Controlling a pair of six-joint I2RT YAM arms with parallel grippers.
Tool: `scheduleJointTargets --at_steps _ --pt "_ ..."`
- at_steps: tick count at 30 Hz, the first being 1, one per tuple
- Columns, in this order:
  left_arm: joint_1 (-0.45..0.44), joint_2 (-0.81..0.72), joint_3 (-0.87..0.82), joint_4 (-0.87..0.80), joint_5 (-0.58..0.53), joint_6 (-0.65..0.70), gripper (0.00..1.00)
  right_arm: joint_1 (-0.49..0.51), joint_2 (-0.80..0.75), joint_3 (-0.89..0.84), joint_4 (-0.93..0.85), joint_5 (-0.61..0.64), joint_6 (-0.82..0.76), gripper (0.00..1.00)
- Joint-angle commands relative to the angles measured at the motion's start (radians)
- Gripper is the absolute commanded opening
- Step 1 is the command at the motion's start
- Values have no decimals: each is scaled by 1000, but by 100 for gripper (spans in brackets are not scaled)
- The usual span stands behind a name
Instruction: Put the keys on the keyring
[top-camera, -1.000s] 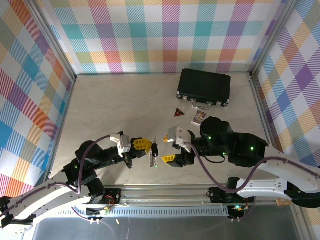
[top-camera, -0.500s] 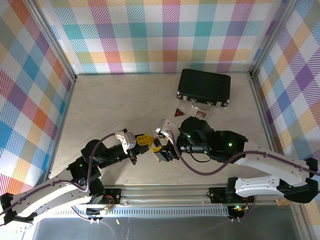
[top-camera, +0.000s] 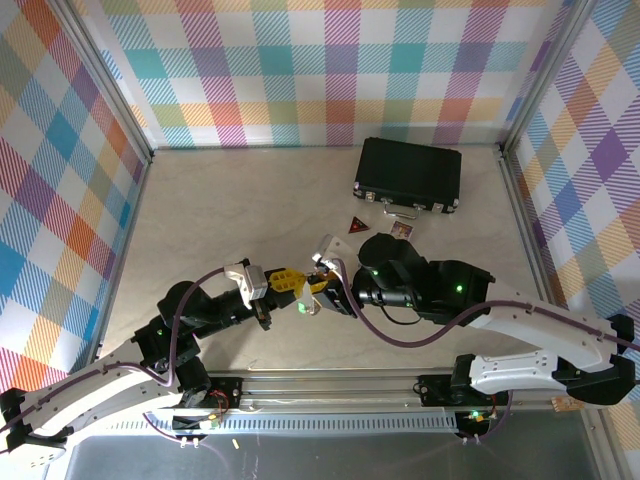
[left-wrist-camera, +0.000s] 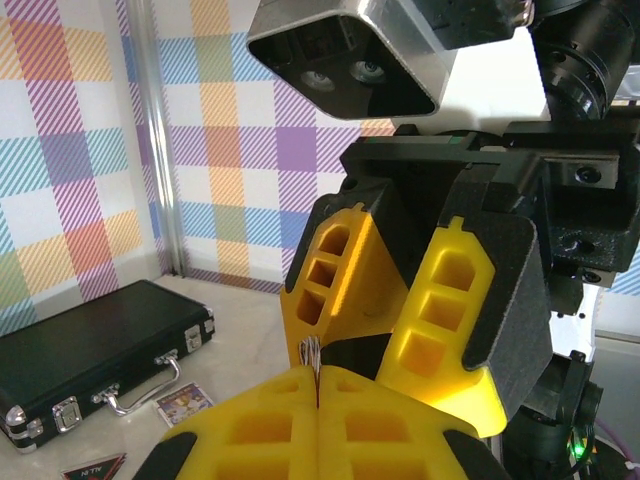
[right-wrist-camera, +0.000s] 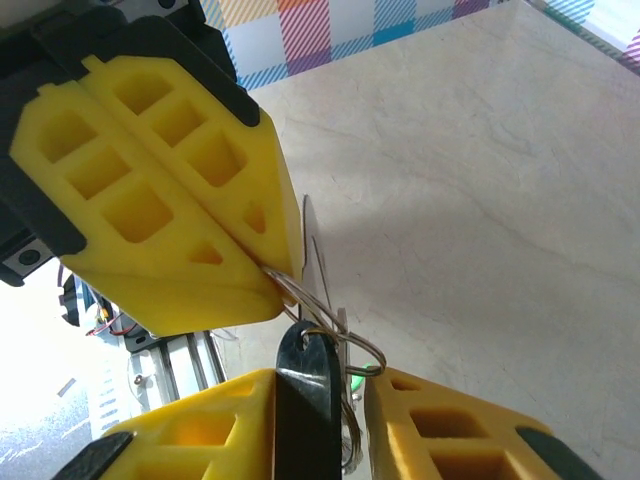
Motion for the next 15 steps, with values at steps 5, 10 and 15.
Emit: scheduleJointTargets --at_steps 5,10,15 --pt "-3 -32 -3 17 26 20 0 5 -71 -3 12 -15 -21 27" --pt "-3 -38 -4 9 32 22 0 5 -72 -1 -12 -12 -23 26" --pt "-3 -40 1 3 52 22 0 5 -71 -7 -15 1 -27 13"
